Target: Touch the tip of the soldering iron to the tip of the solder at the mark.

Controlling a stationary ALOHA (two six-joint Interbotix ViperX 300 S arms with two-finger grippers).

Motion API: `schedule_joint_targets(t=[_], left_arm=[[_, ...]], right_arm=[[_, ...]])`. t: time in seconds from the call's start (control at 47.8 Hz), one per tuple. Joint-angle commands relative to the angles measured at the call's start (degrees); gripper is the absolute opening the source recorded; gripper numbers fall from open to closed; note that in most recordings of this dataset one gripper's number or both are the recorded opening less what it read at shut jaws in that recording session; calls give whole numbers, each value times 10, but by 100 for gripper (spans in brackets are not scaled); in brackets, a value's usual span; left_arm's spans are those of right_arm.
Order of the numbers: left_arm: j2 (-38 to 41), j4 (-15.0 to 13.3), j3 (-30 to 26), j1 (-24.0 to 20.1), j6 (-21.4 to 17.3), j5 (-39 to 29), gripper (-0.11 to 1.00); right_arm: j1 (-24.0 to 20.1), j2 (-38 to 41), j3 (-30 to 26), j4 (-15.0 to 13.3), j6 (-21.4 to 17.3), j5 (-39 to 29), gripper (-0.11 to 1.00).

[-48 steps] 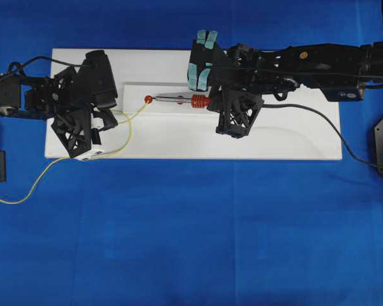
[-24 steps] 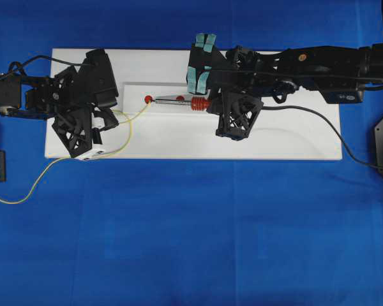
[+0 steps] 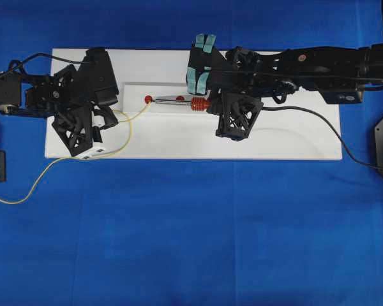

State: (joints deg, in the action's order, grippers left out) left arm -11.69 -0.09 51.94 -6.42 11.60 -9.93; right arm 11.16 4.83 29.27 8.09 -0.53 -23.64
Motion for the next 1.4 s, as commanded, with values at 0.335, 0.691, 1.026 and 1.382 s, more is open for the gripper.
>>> schedule_joint_targets(t=[0.335, 0.691, 1.026, 1.382], left_arm=[[-11, 0, -16, -4, 1, -5, 3], [-11, 0, -17, -4, 1, -6, 3], [-15, 0, -14, -6, 1, -6, 3], [-74, 0, -2, -8, -1, -33, 3]], right_arm=[[-2, -7, -13, -1, 1, 4, 6], [-2, -7, -13, -1, 1, 4, 6], [-2, -7, -13, -1, 1, 4, 6], [-2, -8, -12, -1, 1, 4, 6]])
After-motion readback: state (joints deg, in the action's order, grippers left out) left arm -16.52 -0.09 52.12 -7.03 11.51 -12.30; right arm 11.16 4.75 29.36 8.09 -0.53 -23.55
